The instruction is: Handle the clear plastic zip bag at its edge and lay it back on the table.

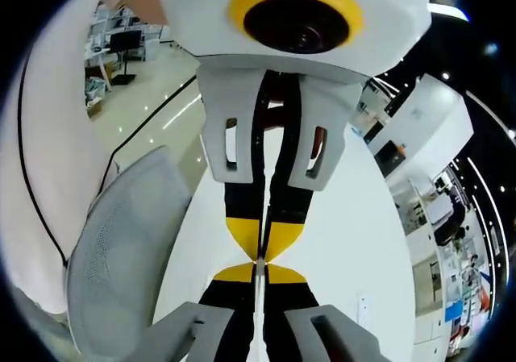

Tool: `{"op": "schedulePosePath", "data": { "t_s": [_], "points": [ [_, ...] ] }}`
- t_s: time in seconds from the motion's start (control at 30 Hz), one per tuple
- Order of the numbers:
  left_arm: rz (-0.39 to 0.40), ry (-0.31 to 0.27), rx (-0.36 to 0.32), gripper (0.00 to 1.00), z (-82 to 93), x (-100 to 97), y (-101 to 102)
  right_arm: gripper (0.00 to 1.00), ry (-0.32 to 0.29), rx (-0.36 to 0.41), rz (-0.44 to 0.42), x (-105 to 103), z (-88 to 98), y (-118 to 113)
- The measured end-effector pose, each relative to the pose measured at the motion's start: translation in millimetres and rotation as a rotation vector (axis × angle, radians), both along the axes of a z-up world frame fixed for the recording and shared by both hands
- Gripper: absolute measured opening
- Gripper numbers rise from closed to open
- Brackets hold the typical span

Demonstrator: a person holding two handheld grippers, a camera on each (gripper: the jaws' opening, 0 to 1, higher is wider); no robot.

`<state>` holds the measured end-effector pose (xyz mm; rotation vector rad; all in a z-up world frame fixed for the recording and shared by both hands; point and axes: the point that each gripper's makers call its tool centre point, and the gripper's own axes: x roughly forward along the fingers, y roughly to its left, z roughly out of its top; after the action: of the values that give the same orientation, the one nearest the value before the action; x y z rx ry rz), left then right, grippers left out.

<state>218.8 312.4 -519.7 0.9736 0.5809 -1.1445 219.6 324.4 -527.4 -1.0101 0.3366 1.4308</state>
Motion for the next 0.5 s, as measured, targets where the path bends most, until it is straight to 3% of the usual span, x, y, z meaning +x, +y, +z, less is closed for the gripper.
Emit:
{"op": "schedulePosePath", "data": {
  "t_s": [0.5],
  "points": [
    [-0.019,0.000,0.001,0.00,-2.9,-0.2,-2.5,0.00,0.000,-0.015,-0.003,-0.7,-2.9,-4.7]
  ]
}}
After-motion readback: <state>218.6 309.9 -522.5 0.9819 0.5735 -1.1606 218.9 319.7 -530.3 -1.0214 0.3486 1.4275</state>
